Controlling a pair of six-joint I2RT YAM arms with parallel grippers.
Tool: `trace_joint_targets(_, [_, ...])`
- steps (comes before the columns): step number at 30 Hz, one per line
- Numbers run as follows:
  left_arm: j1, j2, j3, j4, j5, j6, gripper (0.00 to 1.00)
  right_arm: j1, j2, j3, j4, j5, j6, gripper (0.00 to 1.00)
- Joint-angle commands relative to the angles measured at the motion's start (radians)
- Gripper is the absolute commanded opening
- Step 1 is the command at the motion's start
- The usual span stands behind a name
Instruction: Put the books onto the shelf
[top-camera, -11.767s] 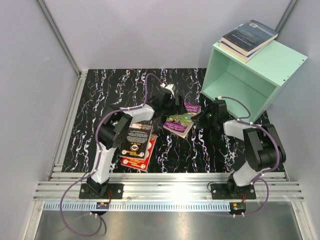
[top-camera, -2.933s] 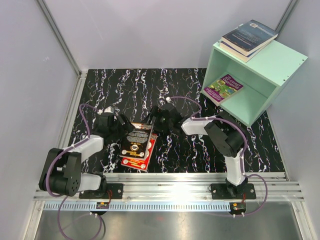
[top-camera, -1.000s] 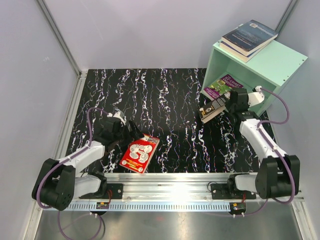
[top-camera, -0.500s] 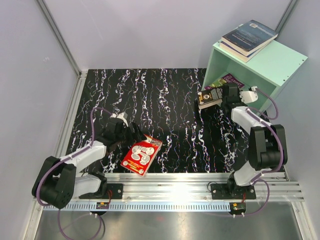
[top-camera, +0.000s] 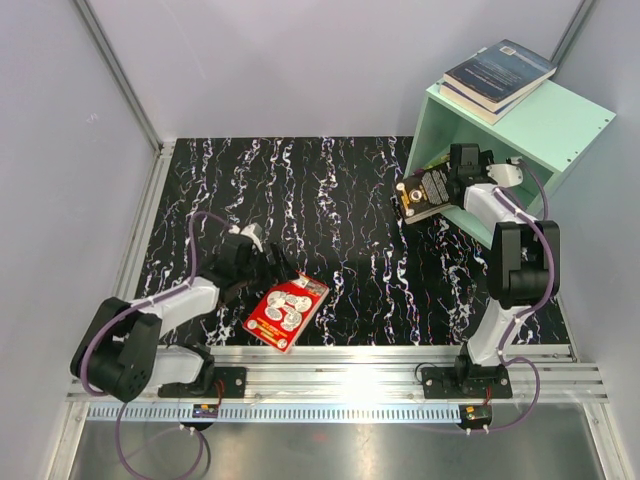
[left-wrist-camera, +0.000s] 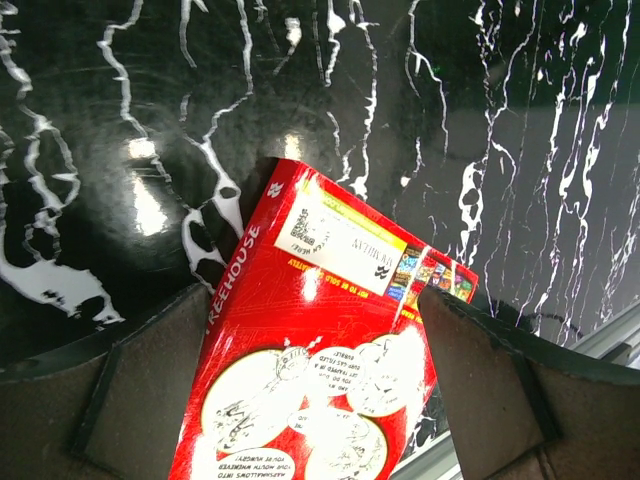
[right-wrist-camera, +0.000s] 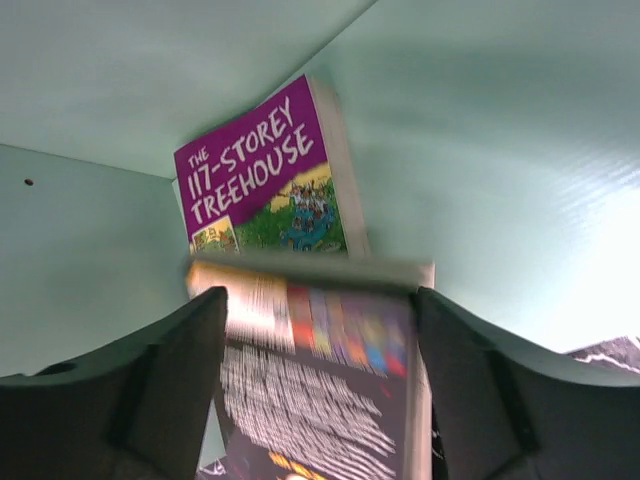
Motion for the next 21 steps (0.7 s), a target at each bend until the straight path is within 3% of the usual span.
trace_joint_targets(1, [-0.038,0.030,0.064,-0.021,-0.045,0.005,0.90,-0.009,0.037,0.070,-0.039,0.026,-0.071,0.83])
trace_joint_targets(4, [-0.092,0.074,0.130,-0.036,-0.105,0.004,0.90,-0.012,0.049,0.069,-0.024,0.006,-0.089,0.83])
trace_joint_targets(9, [-0.147,0.241,0.395,-0.105,-0.153,0.027,0.90,-0.015,0.049,0.053,0.022,-0.024,-0.134,0.84])
trace_joint_targets(13, [-0.155,0.487,0.650,-0.173,-0.203,0.073,0.90,-0.017,0.045,0.043,0.033,-0.058,-0.157,0.83])
trace_joint_targets(18, [-0.174,0.741,0.964,-0.298,-0.208,0.094,0.87,-0.015,-0.058,-0.051,0.070,-0.109,-0.175,0.82])
trace_joint_targets(21, [-0.199,0.844,1.040,-0.335,-0.228,0.091,0.85,-0.014,-0.182,-0.144,0.059,-0.136,-0.172,0.81])
